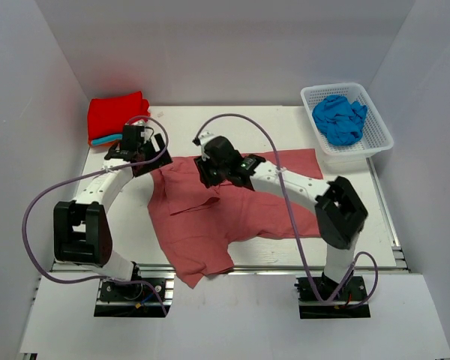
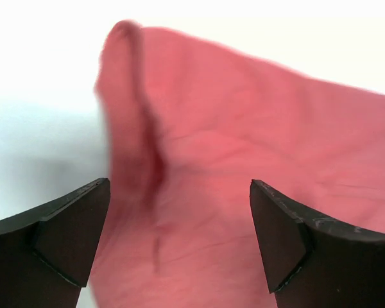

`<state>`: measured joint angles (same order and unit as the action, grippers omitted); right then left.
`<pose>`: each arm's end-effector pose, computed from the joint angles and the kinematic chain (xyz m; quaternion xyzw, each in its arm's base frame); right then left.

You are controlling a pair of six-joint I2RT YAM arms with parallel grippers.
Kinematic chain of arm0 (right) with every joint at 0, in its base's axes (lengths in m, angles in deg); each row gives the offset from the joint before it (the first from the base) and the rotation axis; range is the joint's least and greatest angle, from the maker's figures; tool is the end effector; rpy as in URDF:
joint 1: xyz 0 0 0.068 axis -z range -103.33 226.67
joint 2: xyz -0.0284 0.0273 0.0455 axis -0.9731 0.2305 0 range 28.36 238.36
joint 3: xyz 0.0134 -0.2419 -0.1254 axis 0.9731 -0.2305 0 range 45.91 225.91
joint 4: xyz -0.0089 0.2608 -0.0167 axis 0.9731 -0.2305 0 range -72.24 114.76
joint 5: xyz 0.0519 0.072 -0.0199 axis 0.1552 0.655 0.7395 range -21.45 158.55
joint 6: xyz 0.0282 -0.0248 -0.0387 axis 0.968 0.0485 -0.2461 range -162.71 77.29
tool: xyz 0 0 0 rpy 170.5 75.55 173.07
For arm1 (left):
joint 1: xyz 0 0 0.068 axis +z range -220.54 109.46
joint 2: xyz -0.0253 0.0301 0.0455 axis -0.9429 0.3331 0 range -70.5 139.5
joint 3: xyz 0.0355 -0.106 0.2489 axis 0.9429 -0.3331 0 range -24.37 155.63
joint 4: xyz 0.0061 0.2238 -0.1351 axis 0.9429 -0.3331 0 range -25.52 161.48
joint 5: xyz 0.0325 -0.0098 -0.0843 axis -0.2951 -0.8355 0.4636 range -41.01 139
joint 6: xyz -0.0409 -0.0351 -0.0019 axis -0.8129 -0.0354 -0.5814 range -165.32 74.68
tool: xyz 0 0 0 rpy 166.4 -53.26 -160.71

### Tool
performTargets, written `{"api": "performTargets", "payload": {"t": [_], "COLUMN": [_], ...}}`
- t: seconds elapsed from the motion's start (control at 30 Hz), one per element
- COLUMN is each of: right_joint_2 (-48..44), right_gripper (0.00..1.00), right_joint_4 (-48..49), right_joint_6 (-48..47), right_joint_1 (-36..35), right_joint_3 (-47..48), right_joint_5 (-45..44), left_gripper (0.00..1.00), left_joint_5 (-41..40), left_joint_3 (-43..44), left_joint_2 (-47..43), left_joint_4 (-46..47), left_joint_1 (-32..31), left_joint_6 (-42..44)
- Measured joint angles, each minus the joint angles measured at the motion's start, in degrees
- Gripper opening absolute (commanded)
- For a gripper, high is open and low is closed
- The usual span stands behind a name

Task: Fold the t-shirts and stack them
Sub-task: Fold the flattened tshirt in 1/3 of the way

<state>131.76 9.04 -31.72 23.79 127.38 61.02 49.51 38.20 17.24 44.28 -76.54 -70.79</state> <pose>0.2557 0.3301 0.2676 -0.2931 0.8467 0.1828 0.4047 0.3219 -0.0341 0.2406 -0.1587 0.9332 -0.0915 0.3093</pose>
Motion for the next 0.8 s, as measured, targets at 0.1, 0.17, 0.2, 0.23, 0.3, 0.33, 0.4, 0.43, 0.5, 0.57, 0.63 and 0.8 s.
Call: {"api": "performTargets", "payload": {"t": [0.1, 0.17, 0.2, 0.23, 0.3, 0.33, 0.4, 0.43, 0.5, 0.57, 0.63, 0.8], "right_joint_2": [5.6, 8.2, 9.0, 9.4, 9.7, 9.9, 10.6, 11.0, 11.5, 11.5, 11.2, 10.6], "right_gripper": [0.34, 0.33, 0.31, 0.29, 0.24, 0.21, 0.2, 0.18, 0.18, 0.18, 0.18, 0.32], "right_joint_4": [2.1, 3.0, 3.5, 4.3, 5.8, 6.0, 6.8, 7.0, 7.9, 9.4, 11.3, 13.8], "right_joint_6": [-0.2, 0.4, 0.8, 1.0, 1.9, 2.4, 3.5, 4.1, 5.0, 5.9, 6.2, 4.6], "right_joint_1": [0.3, 0.3, 0.3, 0.4, 0.5, 0.7, 1.4, 1.9, 3.0, 4.0, 5.0, 5.2], "right_joint_3": [5.1, 5.6, 5.1, 4.2, 1.1, -0.1, -2.0, -2.7, -4.8, -7.5, -8.7, -10.1], "right_joint_5": [4.8, 7.3, 8.0, 8.5, 9.4, 9.6, 9.8, 9.8, 9.9, 10.9, 12.8, 16.8], "left_gripper": [1.0, 1.0, 1.0, 1.0, 1.0, 1.0, 1.0, 1.0, 1.0, 1.0, 1.0, 1.0], "left_joint_5": [5.7, 9.5, 11.2, 12.7, 15.9, 17.4, 19.3, 19.9, 20.5, 21.3, 21.6, 21.9], "left_joint_3": [0.2, 0.3, 0.5, 0.9, 1.6, 1.7, 1.7, 1.6, 0.9, 0.5, 0.3, 1.1], "left_joint_2": [-0.7, 0.5, 1.8, 3.2, 7.3, 9.6, 13.5, 15.4, 17.8, 17.7, 18.0, 18.7], "left_joint_4": [4.3, 7.3, 8.6, 9.6, 11.7, 12.7, 13.2, 13.3, 13.6, 14.7, 15.3, 15.1], "left_joint_1": [-0.2, -0.2, -0.2, -0.3, -0.3, -0.3, -0.3, -0.3, -0.3, 0.0, 0.3, 0.4], "left_joint_6": [0.7, 1.2, 1.5, 1.7, 1.9, 1.9, 1.9, 1.9, 1.9, 1.6, 1.4, 1.4]}}
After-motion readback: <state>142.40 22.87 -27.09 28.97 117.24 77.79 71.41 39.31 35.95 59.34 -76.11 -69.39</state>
